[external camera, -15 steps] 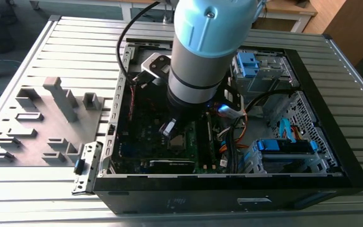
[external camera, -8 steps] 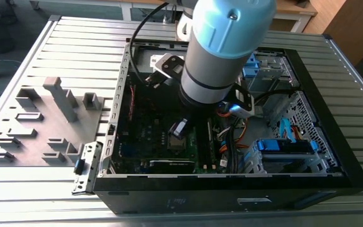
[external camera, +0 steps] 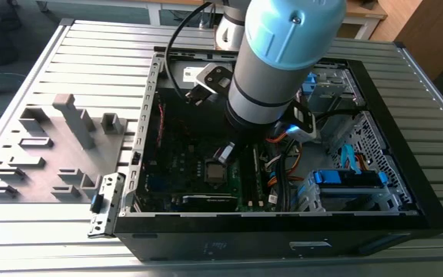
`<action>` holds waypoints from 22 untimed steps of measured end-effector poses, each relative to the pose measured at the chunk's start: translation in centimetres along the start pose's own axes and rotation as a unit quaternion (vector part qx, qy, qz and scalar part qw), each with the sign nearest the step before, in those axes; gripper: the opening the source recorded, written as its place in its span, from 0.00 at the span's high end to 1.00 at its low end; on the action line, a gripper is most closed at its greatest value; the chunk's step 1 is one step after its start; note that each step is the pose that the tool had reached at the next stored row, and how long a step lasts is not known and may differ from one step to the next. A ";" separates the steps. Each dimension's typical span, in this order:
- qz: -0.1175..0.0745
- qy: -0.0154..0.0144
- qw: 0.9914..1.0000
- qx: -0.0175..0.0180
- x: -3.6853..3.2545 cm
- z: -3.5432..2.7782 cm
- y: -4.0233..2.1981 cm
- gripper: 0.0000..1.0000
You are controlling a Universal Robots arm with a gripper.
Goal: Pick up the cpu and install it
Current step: 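Install the first cpu locking lever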
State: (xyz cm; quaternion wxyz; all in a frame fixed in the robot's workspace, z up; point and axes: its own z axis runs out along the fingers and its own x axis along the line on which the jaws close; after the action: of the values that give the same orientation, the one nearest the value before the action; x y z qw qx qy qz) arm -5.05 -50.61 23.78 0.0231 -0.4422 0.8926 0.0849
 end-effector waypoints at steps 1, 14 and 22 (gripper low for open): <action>0.000 -0.001 1.000 0.000 -0.05 -0.02 0.00 0.89; -0.001 -0.007 1.000 -0.003 -0.77 -1.61 0.29 0.89; -0.001 -0.008 1.000 -0.004 -1.73 -2.06 0.61 0.89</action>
State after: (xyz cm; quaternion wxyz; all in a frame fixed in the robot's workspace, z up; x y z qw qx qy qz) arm -4.42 -49.24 26.09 0.0286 -0.4421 0.8918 0.0920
